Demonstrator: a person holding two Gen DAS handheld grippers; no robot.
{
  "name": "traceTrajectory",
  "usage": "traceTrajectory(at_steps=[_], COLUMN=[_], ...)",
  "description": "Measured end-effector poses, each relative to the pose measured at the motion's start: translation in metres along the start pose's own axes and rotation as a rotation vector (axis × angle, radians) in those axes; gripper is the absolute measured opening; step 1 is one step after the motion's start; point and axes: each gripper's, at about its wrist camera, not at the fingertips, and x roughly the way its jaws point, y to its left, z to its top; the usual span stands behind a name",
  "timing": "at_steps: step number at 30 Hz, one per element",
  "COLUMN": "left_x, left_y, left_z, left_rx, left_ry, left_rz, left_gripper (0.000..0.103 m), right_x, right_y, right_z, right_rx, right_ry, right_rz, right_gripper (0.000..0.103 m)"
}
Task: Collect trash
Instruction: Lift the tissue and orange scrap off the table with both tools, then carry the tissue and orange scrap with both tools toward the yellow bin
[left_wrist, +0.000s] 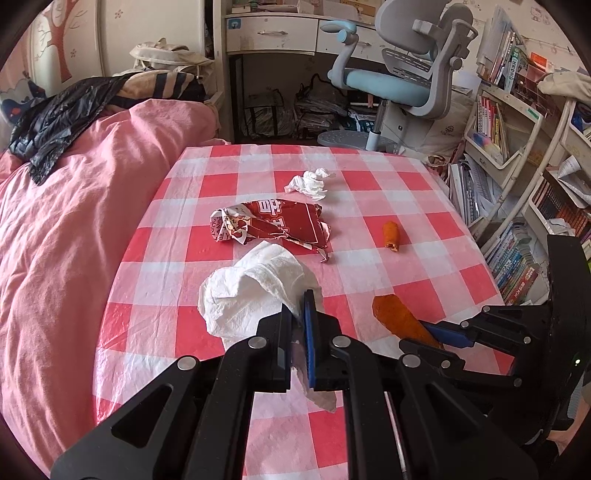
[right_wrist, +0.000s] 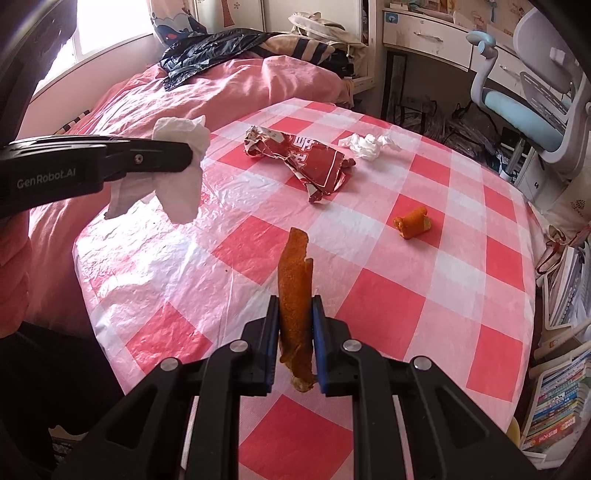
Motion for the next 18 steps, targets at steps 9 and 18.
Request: traceTrajectory(at_steps=[9,18], left_x=[-0.006,-0.009], left_y=[-0.006,0.011], left_z=[0.0,0.005], left_rx=[0.027,-0.039], left_ry=[-0.023,-0.035], left_rz=[-0.007,-0.071], left_gripper=[0.006,0.006], right_x=[0.0,-0.005], right_y=[0.003,0.001], right_z=[-0.001,-0.001], right_rx=[-0.013,-0.012], right_ry=[-0.005,-0.024], right_rz=[0.002,-0.006], right_gripper=[0.018,0.018])
